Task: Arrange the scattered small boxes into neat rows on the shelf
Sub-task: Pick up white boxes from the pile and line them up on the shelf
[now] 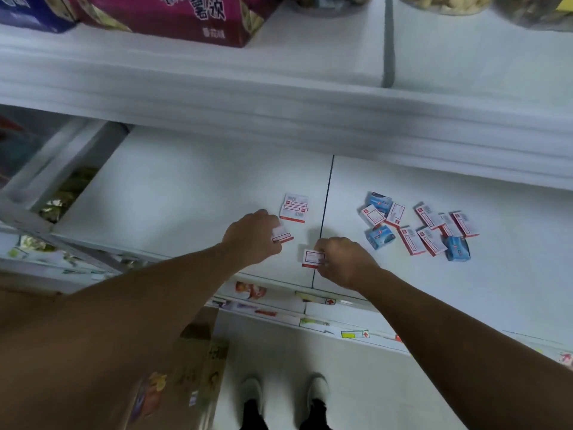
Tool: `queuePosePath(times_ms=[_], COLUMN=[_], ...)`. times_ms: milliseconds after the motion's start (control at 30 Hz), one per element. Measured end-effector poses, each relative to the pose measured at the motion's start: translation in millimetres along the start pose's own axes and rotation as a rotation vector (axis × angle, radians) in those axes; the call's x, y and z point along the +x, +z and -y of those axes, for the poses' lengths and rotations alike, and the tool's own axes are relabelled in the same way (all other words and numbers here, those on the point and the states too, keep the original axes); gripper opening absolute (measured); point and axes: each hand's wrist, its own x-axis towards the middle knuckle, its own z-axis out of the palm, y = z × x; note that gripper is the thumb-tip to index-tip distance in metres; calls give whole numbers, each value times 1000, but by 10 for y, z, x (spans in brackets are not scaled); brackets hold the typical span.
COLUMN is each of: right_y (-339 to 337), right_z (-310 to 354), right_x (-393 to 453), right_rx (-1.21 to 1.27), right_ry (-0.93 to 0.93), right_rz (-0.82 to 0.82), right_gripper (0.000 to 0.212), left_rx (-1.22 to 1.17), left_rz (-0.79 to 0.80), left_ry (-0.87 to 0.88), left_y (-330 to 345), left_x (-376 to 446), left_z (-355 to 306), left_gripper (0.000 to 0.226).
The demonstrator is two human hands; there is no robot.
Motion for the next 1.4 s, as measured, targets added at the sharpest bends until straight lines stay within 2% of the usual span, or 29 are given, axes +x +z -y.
queuePosePath(times_ms=[167, 367, 667, 833, 933, 1067, 1400], right_y=[134, 241, 303, 321, 277, 226, 398], right_z=[87, 160, 206, 236, 327, 462, 618], right_x=[-33, -51, 26, 53, 59, 110, 238], right_rx=[21, 54, 50, 47, 52, 43, -66], right_ry=[87, 147, 130, 120, 113, 84, 72], right_rz=[-1, 4, -43, -46, -48, -56, -108], right_gripper=[31, 33, 35, 35, 38, 40, 56], left_rx=[11, 38, 74, -24, -128, -148, -310], left_rz=[50, 63, 19, -78, -124, -124, -194], left_ry=[99, 178, 233, 204, 148, 91, -25], left_y=[112, 217, 476, 505, 452, 387, 594], left_x=[266, 477, 580, 464, 291, 90, -168], left_z=[89, 70, 65, 174, 275, 419, 601], left_gripper=[59, 52, 50, 57, 51, 40, 36])
